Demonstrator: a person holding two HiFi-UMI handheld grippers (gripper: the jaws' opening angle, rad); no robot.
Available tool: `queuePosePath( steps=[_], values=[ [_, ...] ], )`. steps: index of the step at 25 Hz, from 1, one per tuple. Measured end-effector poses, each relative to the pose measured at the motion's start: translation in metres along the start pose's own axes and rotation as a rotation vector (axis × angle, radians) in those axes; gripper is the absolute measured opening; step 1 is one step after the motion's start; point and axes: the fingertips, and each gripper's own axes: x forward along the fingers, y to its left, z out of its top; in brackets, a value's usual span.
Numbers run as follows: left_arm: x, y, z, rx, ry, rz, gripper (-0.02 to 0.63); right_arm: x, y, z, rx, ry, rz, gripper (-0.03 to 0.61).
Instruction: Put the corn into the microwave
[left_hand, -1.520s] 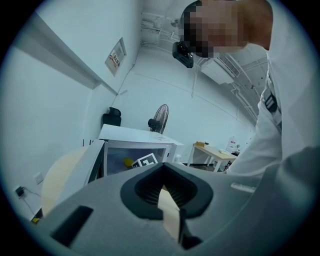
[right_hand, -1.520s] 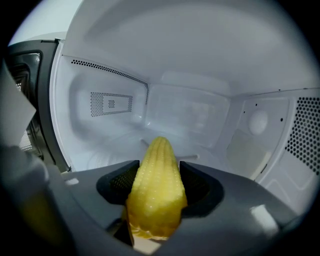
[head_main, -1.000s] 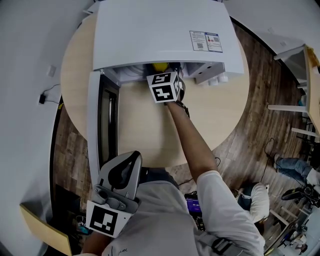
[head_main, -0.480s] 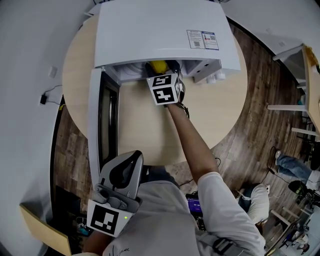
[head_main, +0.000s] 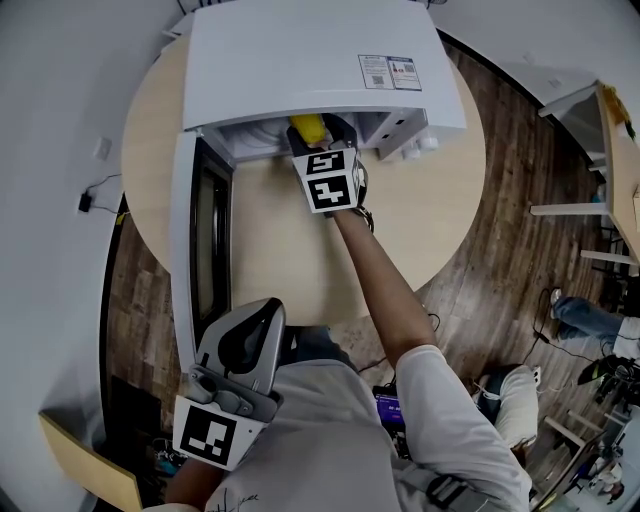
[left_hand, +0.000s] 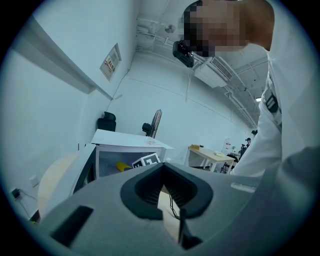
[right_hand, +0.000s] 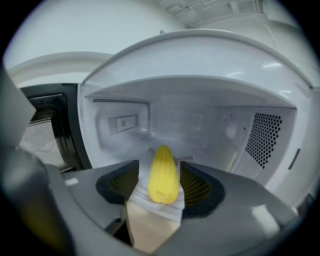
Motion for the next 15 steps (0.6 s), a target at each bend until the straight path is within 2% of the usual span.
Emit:
queuePosePath(
  steps=[8, 13, 15],
  values=[
    [-0.005, -0.006, 0.003, 0.007, -0.021, 0.008, -0.009, -0.019, 0.002, -0.001, 0.046, -0.010, 0.026, 0.261],
    [-0.009, -0.013, 0.002, 0.045, -0.036, -0.009, -0.009, -0.034, 0.000, -0.002, 0.075, -0.014, 0.037, 0.250],
    [-0.009, -0.015, 0.002, 0.031, -0.036, 0.000, -0.009, -0.039, 0.001, -0.001, 0.085, -0.018, 0.043, 0.244]
  ],
)
